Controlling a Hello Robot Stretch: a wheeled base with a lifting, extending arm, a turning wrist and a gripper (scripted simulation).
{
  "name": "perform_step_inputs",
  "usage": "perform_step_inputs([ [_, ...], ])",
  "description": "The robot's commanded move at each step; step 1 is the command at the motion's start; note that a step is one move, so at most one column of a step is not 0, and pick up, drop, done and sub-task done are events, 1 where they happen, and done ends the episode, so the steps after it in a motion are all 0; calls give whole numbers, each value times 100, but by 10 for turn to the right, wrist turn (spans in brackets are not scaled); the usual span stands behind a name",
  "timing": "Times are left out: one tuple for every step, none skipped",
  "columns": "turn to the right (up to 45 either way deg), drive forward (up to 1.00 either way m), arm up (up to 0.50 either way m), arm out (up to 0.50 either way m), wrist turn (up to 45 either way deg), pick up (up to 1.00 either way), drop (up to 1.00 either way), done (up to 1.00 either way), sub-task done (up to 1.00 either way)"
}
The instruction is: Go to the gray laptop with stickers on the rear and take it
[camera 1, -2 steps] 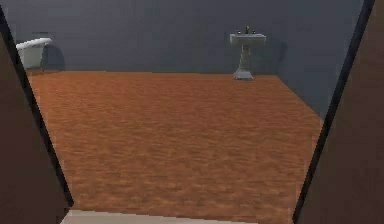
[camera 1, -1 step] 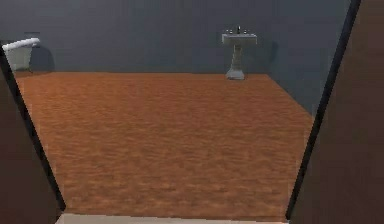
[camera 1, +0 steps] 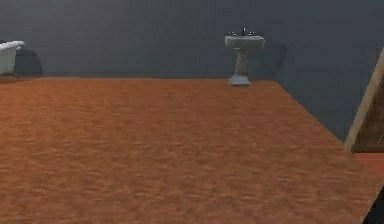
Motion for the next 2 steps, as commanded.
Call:
perform_step_inputs([
  [120, 0, 0, 0, 0, 0, 0, 0, 0],
  [0, 85, 0, 0, 0, 0, 0, 0, 0],
])
